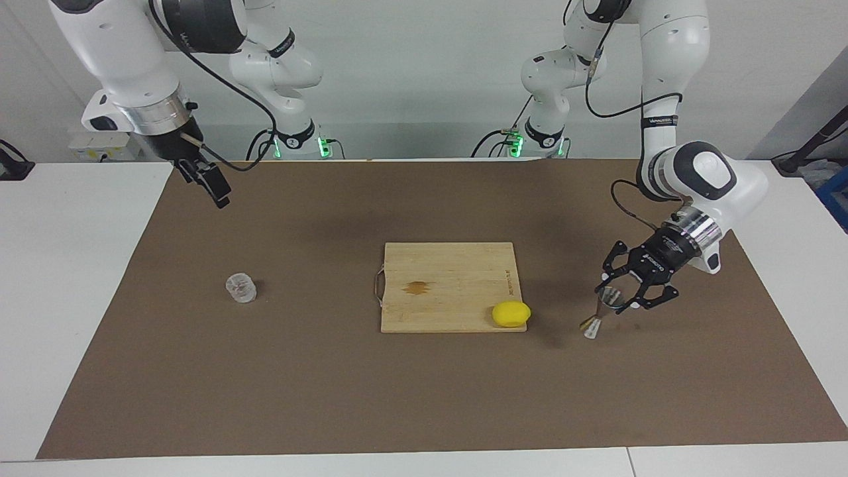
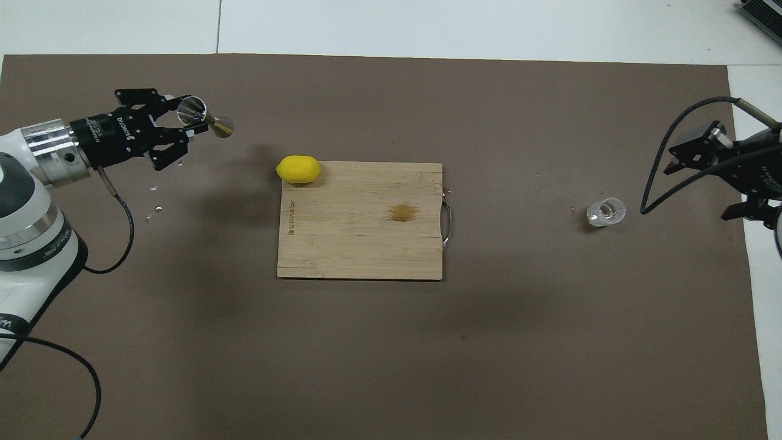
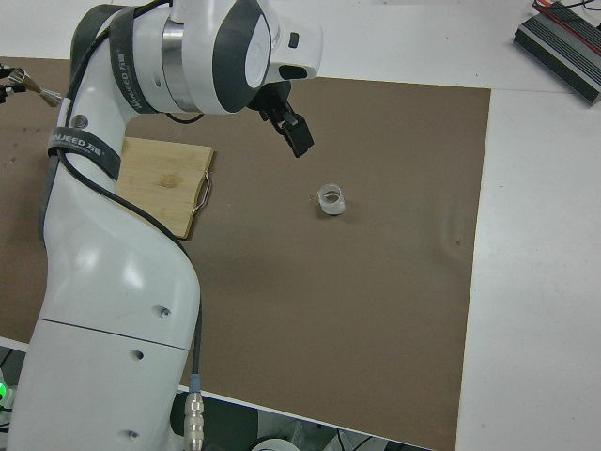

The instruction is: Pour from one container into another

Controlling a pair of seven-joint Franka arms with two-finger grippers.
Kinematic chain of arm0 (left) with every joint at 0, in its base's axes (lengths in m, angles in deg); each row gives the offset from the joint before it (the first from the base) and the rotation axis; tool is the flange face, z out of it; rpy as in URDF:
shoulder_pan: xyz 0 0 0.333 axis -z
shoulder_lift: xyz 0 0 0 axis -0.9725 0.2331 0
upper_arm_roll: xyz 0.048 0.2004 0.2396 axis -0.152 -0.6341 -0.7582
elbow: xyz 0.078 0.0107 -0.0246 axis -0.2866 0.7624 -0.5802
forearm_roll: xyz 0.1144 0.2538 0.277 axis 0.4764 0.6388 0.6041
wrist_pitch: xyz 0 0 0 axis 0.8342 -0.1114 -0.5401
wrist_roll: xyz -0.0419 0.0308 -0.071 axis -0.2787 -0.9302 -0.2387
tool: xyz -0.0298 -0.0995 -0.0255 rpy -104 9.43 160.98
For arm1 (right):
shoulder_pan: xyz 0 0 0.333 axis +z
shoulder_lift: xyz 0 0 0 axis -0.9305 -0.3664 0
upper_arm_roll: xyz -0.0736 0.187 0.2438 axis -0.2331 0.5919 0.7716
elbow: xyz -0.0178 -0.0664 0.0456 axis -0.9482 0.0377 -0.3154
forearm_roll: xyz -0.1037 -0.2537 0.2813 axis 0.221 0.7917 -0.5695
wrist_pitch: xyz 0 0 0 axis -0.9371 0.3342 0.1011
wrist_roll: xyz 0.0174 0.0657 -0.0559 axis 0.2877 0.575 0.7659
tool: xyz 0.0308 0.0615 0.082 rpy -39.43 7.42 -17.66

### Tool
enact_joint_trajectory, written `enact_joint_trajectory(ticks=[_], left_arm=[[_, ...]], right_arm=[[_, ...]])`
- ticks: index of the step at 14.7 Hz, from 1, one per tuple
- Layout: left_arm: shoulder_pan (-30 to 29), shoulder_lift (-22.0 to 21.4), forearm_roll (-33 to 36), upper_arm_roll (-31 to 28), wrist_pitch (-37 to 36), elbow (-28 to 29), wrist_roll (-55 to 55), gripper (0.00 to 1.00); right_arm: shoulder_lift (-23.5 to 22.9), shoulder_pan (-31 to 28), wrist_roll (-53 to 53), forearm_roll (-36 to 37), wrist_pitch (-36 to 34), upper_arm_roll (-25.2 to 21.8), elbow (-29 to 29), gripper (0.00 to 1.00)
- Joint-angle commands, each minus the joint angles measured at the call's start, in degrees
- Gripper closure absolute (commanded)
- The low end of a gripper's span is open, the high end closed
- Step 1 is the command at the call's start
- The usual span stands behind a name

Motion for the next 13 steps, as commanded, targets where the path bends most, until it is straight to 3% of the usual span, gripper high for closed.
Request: enact_joint_trajectory(ticks=[1, 5, 9, 13], left_arm=[[1.83, -1.95, 0.49, 2.15, -2.64, 1.09, -1.45, 1.00], [9.12, -2.22, 0.05, 2.07, -0.82, 1.54, -1.01, 1.00], [16.94, -1.43, -5.92, 1.98, 9.45, 1.63, -1.10, 1.00], [24.41, 0.15, -12.59, 1.89, 20.70, 1.63, -1.09, 1.00]], right_arm=[[-1.60, -3.34, 7.34, -2.99, 3.18, 0.43, -1.26, 0.01], [-2.91, -8.35, 13.96, -7.56, 6.53, 0.43, -5.04, 0.00], [-7.57, -14.50, 13.79, -14.15, 6.09, 0.43, -5.04, 0.00], [-11.97, -16.97, 13.44, -18.55, 6.96, 0.43, -5.04, 0.00]])
